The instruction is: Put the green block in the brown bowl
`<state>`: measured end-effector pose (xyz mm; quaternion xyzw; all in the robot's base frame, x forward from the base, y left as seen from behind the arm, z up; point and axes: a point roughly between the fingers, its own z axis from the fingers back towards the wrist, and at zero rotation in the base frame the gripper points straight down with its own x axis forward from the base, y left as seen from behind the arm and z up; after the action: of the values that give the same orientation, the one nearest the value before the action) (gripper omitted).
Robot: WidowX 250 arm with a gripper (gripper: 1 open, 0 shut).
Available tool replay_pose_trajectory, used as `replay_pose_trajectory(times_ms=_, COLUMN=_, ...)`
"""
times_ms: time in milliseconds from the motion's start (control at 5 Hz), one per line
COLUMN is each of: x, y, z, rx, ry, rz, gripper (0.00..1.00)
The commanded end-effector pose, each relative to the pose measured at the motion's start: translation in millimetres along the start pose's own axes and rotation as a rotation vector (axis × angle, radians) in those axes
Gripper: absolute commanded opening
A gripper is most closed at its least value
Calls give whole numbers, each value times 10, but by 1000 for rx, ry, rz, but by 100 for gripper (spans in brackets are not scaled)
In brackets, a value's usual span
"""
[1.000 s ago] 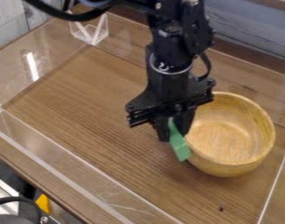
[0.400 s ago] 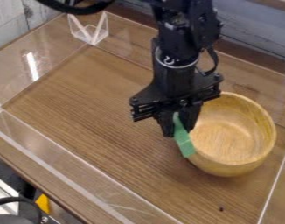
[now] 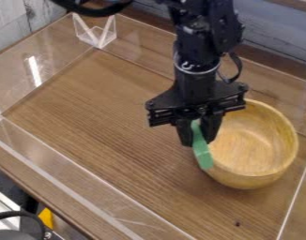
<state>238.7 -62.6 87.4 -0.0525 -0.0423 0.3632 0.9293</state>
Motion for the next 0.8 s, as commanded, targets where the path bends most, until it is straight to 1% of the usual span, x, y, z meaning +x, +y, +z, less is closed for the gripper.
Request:
replay_pose_trajectory(times_ms=0, x=41, y=-129, z=29, rx=-43, ry=-9, rz=-64, gripper=0)
replay_pose_trajectory(times_ms=400, x=-196, y=-299, z=-138, rx=-43, ry=-7, rz=-7, gripper=0)
replay_pose_trajectory(times_ms=600, x=-294, y=-352, z=-87, rx=-45, ry=-5, rz=-8, gripper=0)
